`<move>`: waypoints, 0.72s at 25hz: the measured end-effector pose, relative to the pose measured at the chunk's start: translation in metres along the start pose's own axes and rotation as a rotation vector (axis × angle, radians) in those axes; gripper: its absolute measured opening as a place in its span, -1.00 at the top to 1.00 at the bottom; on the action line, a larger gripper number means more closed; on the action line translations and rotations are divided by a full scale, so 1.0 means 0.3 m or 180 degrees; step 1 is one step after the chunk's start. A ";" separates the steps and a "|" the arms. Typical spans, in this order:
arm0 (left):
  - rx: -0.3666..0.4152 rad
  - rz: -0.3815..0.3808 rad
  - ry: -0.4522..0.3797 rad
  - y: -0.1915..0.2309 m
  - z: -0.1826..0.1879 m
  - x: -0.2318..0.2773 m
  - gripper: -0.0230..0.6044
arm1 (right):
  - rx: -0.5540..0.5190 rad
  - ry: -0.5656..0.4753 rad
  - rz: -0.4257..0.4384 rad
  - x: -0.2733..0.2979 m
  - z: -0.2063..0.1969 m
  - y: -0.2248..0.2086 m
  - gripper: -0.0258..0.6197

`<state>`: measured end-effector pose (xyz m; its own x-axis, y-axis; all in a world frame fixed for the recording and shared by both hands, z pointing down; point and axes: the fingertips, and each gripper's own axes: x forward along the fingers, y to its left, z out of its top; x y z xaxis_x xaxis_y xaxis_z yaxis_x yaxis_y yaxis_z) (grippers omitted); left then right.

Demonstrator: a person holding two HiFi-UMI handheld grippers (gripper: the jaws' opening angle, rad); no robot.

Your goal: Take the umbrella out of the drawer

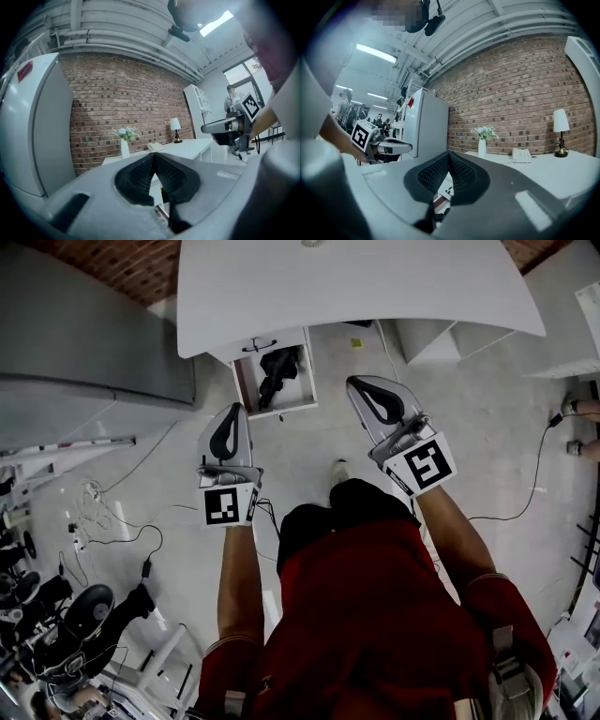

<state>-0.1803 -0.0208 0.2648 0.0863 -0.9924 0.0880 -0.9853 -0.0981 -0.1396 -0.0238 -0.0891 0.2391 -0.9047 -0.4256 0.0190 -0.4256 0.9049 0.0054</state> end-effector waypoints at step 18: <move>-0.0004 -0.0423 0.0566 0.088 -0.613 0.389 0.90 | 0.0101 0.0364 -0.0305 0.218 -0.478 -0.168 0.88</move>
<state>-0.2233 -0.1256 0.4529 0.1882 -0.9420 0.2780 -0.9672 -0.2268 -0.1139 -0.0587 -0.1621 0.3833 -0.8525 -0.5054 0.1338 -0.5121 0.8587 -0.0190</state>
